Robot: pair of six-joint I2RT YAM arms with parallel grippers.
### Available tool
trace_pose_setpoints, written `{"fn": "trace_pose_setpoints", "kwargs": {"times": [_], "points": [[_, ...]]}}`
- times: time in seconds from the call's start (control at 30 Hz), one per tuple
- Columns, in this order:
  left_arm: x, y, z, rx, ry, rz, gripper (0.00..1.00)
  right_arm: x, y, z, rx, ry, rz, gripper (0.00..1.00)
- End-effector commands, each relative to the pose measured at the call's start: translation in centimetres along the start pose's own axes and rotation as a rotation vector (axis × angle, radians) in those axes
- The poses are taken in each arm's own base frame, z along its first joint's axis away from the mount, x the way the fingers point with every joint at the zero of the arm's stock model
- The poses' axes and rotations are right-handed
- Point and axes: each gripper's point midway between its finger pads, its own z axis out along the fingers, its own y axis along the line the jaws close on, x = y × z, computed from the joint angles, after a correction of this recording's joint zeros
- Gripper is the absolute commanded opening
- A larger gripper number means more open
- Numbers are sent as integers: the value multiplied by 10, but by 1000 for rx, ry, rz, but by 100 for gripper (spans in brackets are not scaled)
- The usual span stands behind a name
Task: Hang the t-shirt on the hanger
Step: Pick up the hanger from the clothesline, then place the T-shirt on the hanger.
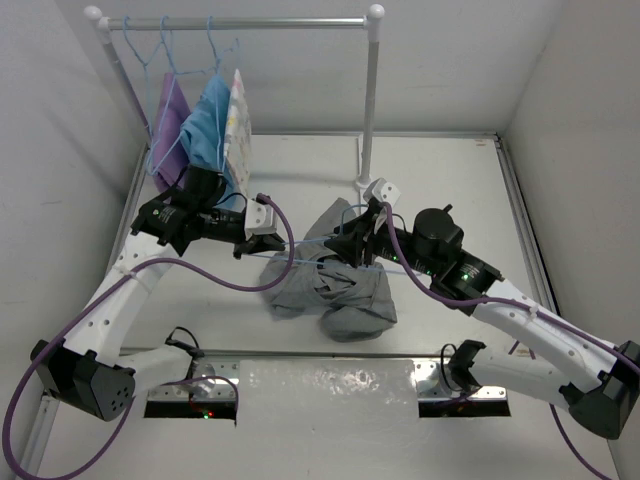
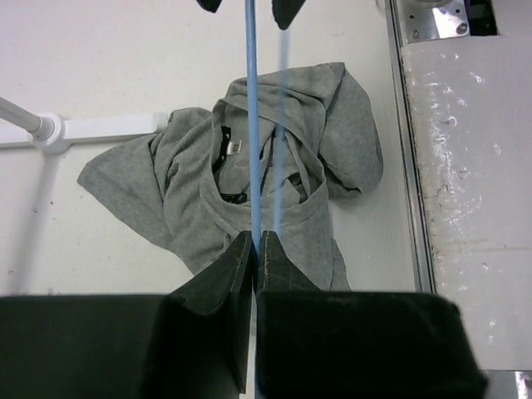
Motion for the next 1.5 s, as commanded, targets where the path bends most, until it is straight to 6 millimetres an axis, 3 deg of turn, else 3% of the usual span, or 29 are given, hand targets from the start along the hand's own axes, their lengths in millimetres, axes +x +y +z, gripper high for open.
{"fn": "trace_pose_setpoints", "kwargs": {"times": [0.0,0.17,0.2,0.23,0.37,0.47,0.5,0.6,0.73,0.8,0.97,1.07,1.1,1.13,1.3,1.47], "points": [[-24,-1,-4,2,-73,74,0,-11,4,-2,-22,-40,-6,2],[-18,2,1,-1,-77,67,2,-6,8,-5,-45,-33,-19,0],[-13,1,3,3,-76,60,11,-6,9,-6,-49,-33,-19,0],[-13,3,5,0,-80,68,28,-3,10,-7,-56,-28,-24,0],[-6,8,11,-1,-79,44,43,10,7,-12,-40,6,-23,0],[-1,11,16,0,-77,20,63,24,0,-16,0,41,-15,0],[2,12,17,0,-73,13,63,28,-2,-17,15,50,-14,0],[6,22,19,-34,-52,-10,76,51,-15,-25,91,111,-4,0],[1,38,17,-100,-54,-53,83,66,-35,-43,221,161,-10,0],[-6,48,15,-148,-63,-79,100,67,-42,-55,273,165,-15,0],[2,69,20,-235,-59,-211,100,68,-52,-84,375,162,-15,0],[29,85,40,-280,26,-310,84,68,-60,-96,435,135,-11,0],[38,81,53,-272,77,-326,74,68,-62,-98,451,129,-4,0],[54,80,68,-246,123,-362,70,69,-67,-101,487,123,-4,0],[92,69,121,-213,255,-458,64,70,-80,-111,566,145,-26,0],[102,70,134,-220,289,-481,58,68,-91,-125,648,151,-48,0]]}}
